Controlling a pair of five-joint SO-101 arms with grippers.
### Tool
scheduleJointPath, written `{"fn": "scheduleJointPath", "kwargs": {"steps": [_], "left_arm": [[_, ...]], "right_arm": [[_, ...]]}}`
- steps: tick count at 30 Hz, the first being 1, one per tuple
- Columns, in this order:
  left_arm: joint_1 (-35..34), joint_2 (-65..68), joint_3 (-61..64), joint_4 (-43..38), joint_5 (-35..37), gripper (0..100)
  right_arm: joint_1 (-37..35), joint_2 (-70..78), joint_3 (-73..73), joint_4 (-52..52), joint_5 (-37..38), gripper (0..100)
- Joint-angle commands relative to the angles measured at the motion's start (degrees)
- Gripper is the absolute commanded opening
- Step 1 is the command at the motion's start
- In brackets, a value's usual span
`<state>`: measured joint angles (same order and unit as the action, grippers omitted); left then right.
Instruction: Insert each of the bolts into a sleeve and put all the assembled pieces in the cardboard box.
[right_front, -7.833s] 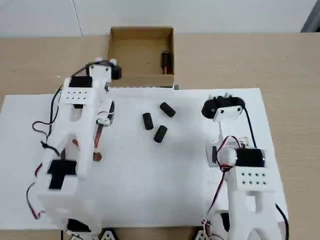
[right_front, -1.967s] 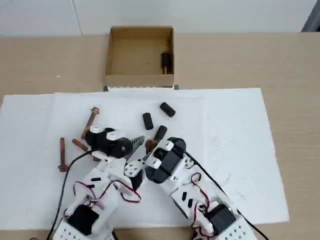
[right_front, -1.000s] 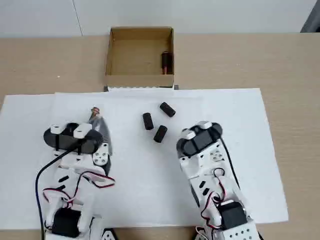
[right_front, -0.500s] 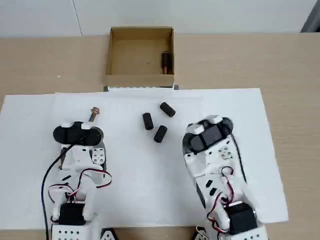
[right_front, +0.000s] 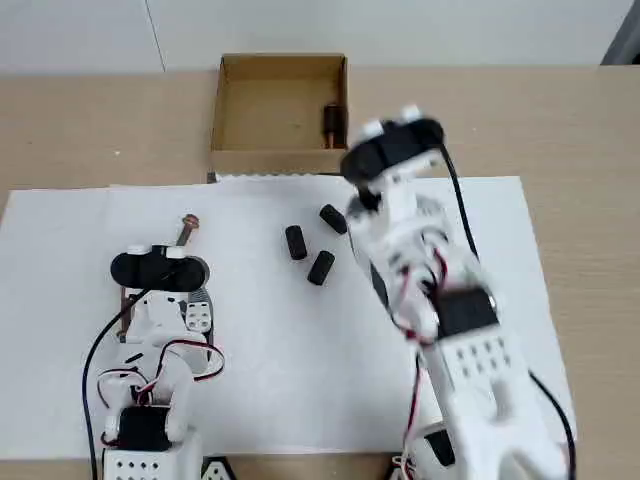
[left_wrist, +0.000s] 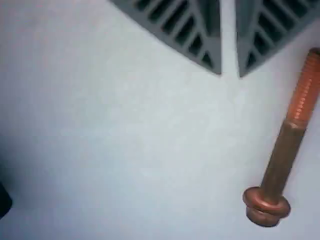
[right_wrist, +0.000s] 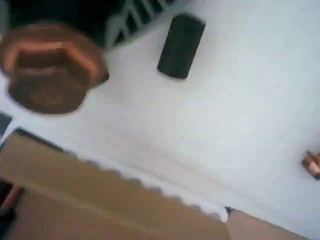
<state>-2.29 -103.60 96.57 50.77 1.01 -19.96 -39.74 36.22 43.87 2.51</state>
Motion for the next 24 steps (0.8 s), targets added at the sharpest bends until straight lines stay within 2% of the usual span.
{"fn": "scheduleJointPath", "kwargs": {"steps": [1, 19, 24], "left_arm": [[-0.3, -0.5, -0.3, 0.1, -0.3, 1], [-0.4, -0.5, -0.3, 0.1, -0.3, 1], [-0.4, -0.5, -0.3, 0.1, -0.3, 1]], "right_arm": [[-0.2, 10.2, -10.8, -4.1, 2.5, 0.3], [-0.5, 54.7, -56.4, -8.7, 14.3, 0.3], [-1.3, 64.8, -65.7, -8.7, 20.8, 0.4]]}}
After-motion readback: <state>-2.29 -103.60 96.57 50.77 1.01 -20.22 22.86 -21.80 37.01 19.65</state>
